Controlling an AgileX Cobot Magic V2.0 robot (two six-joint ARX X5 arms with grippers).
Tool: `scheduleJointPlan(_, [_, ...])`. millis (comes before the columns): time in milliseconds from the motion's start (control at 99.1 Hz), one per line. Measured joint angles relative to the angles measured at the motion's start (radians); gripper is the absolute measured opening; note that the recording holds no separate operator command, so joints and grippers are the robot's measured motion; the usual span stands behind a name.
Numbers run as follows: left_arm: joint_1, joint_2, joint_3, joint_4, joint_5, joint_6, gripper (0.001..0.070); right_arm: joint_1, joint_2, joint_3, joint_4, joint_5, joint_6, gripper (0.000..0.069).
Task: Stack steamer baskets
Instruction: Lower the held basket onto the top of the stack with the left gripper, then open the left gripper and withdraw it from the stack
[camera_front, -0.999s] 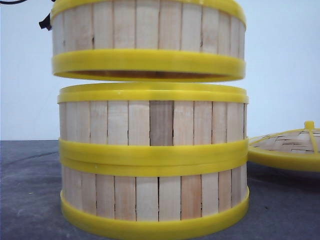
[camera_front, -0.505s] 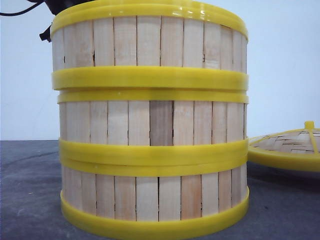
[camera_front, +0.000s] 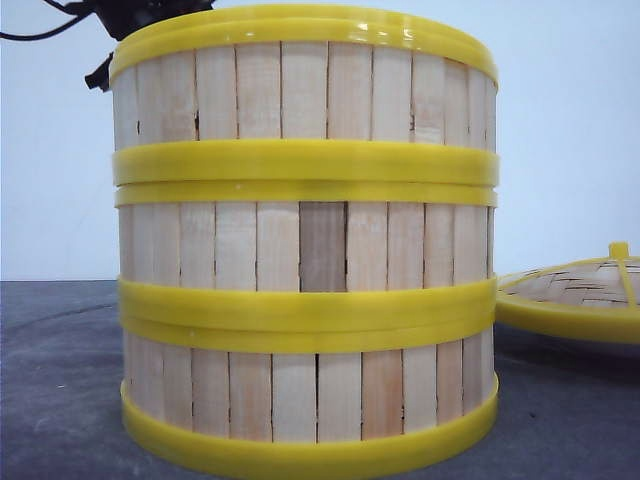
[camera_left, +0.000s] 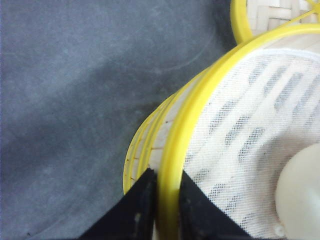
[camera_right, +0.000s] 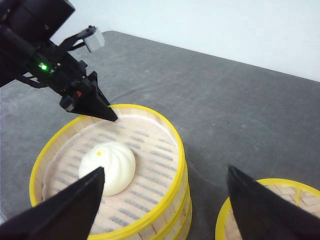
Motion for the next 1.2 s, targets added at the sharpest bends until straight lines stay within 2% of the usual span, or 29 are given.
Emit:
scheduleJointPlan(515, [0.01, 0.017, 0.0, 0.013, 0.009, -0.004, 0.0039, 0.0, 0.0, 0.0, 0.0, 0.0, 0.0, 0.0481])
scheduleJointPlan(585, [0.011, 0.017, 0.0, 0.016, 0.014, -0.012, 0.0086, 0.0, 0.0, 0.0, 0.0, 0.0, 0.0, 0.0481])
scheduleJointPlan(706, [0.011, 0.017, 0.0, 0.036, 0.016, -0.018, 0.0276, 0.0, 0.0, 0.0, 0.0, -0.001, 0.0, 0.0481])
scheduleJointPlan(777, [0.011, 0.017, 0.0, 0.036, 0.016, -0.018, 0.0329, 0.0, 0.0, 0.0, 0.0, 0.0, 0.0, 0.0481])
scheduleJointPlan(1049, [0.011, 0.0, 0.002, 0.082, 0.015, -0.045, 0.0358, 0.0, 0.0, 0.0, 0.0, 0.0, 0.0, 0.0481])
scheduleJointPlan(1201, [0.013, -0.128, 0.002, 0.164, 0.009, -0.072, 0.0358, 0.0, 0.0, 0.0, 0.0, 0.0, 0.0, 0.0481])
